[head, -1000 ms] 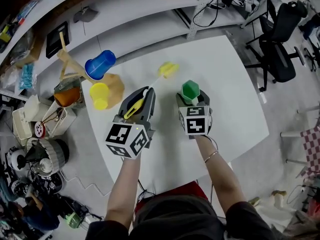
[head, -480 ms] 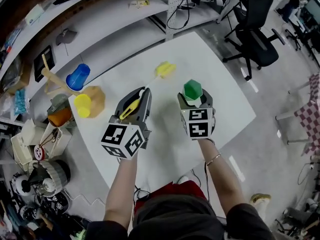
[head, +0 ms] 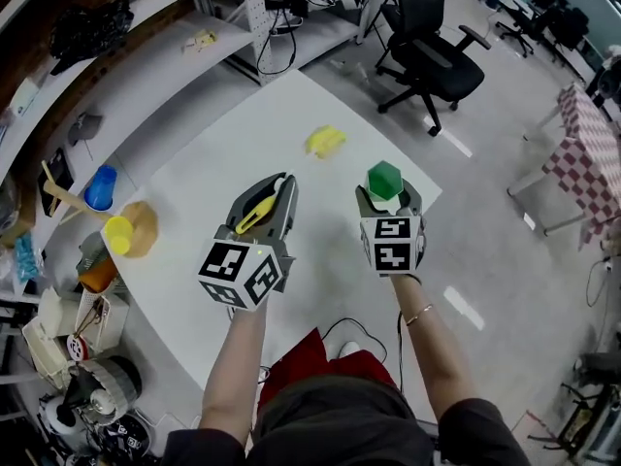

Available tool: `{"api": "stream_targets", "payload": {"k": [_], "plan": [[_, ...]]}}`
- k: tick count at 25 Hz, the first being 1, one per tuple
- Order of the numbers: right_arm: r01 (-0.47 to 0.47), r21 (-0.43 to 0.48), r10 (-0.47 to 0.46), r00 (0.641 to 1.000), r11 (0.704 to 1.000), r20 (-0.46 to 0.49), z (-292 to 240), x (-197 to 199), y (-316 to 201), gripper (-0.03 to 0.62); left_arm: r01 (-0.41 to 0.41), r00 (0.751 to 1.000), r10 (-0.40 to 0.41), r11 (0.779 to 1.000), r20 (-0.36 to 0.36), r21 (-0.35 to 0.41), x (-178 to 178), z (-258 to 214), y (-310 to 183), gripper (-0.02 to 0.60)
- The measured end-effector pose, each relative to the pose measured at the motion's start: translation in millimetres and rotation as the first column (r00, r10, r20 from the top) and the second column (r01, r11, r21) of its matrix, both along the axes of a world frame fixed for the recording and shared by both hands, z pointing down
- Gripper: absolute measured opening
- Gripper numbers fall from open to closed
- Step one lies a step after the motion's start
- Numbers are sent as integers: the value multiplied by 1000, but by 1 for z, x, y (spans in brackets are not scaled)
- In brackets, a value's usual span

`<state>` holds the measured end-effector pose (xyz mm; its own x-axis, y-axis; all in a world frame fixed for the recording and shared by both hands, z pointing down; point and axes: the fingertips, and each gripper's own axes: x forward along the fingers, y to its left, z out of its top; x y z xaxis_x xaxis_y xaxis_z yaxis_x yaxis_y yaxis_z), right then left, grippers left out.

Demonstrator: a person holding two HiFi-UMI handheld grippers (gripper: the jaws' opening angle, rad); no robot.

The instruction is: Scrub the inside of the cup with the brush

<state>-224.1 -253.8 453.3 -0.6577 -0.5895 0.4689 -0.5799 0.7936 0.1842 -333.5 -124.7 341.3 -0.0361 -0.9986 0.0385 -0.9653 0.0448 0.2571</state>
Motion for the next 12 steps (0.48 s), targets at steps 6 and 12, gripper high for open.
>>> {"api": "stream_targets", "payload": {"k": [6, 12], "plan": [[-116, 20, 116, 993, 993, -4, -9, 99, -25, 308, -124, 992, 124, 992, 11, 2, 83, -10, -32, 44], [-247, 29, 248, 968, 969, -43, -2, 207, -41, 308, -259, 966, 259, 966, 22, 0, 170, -16, -58, 44]]}}
